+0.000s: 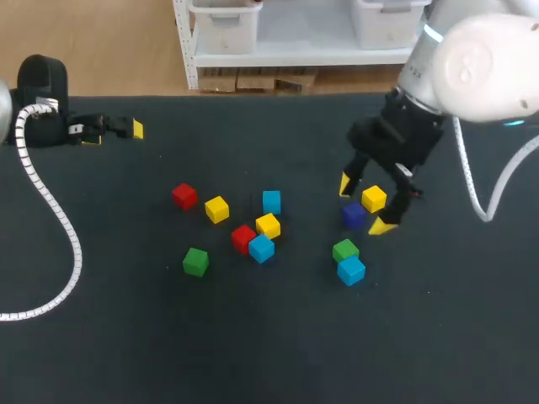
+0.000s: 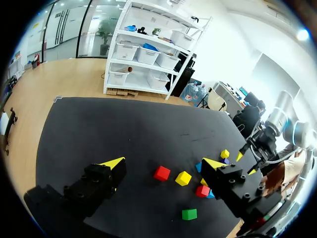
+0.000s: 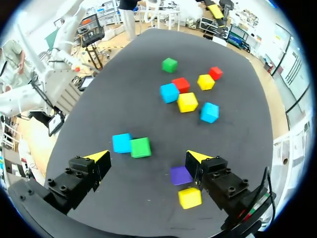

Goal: Place the blue cubes, place green cubes on the blue cubes, place the yellow cubes on the green cubes, then place the red cubes on the yellow cubes, and place purple cube on the red cubes.

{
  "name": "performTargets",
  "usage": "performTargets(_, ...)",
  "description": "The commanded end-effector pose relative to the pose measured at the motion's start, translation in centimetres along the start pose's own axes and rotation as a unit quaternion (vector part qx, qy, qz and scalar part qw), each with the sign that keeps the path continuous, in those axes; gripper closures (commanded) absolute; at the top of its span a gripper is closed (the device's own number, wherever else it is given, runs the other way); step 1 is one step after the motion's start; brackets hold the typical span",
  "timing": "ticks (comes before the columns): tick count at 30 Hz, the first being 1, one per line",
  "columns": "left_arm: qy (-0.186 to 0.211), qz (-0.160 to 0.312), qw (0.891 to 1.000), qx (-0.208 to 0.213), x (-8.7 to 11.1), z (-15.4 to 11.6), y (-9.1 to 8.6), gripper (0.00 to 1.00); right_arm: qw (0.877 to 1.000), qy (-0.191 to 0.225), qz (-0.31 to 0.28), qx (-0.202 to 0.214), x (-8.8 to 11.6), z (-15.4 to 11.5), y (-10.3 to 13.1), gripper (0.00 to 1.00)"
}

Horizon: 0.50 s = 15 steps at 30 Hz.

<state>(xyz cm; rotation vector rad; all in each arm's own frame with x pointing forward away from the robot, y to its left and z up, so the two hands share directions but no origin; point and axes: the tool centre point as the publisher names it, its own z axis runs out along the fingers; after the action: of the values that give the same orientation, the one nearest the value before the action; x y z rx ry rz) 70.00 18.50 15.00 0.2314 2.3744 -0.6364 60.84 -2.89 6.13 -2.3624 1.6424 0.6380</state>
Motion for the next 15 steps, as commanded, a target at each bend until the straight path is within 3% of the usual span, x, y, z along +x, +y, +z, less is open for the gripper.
performTargets(1, 0.0, 0.0, 1.0, 0.0, 0.0, 0.0, 0.0, 0.0, 1.0, 0.002, -0.009, 0.007, 0.5, 0.5, 2.5, 0.0)
performTargets(6, 0.0, 0.0, 1.0, 0.0, 0.0, 0.0, 0.0, 0.0, 1.0, 0.009, -0.009, 0.005, 1.3, 0.9, 4.4, 0.0)
performTargets(7, 0.0, 0.0, 1.0, 0.0, 0.0, 0.0, 0.0, 0.0, 1.0, 0.011, -0.006, 0.005, 1.5, 1.1, 4.7, 0.34)
performTargets(8, 0.0, 0.0, 1.0, 0.0, 0.0, 0.0, 0.0, 0.0, 1.0, 0.011, -0.004, 0.006, 1.8, 1.2, 5.1, 0.51)
performTargets(9, 0.0, 0.0, 1.0, 0.0, 0.0, 0.0, 0.0, 0.0, 1.0, 0.01, -0.002, 0.006, 2.0, 1.3, 5.5, 0.51)
performTargets(10, 0.0, 0.0, 1.0, 0.0, 0.0, 0.0, 0.0, 0.0, 1.0, 0.007, -0.002, 0.006, 2.1, 1.4, 5.8, 0.29)
performTargets(11, 0.0, 0.0, 1.0, 0.0, 0.0, 0.0, 0.0, 0.0, 1.0, 0.004, -0.001, 0.006, 2.3, 1.6, 6.1, 0.18)
performTargets(13, 0.0, 0.0, 1.0, 0.0, 0.0, 0.0, 0.0, 0.0, 1.0, -0.002, 0.0, 0.007, 2.6, 1.9, 6.7, 0.15)
performTargets(15, 0.0, 0.0, 1.0, 0.0, 0.0, 0.0, 0.0, 0.0, 1.0, -0.008, 0.001, 0.009, 2.9, 2.2, 7.1, 0.2)
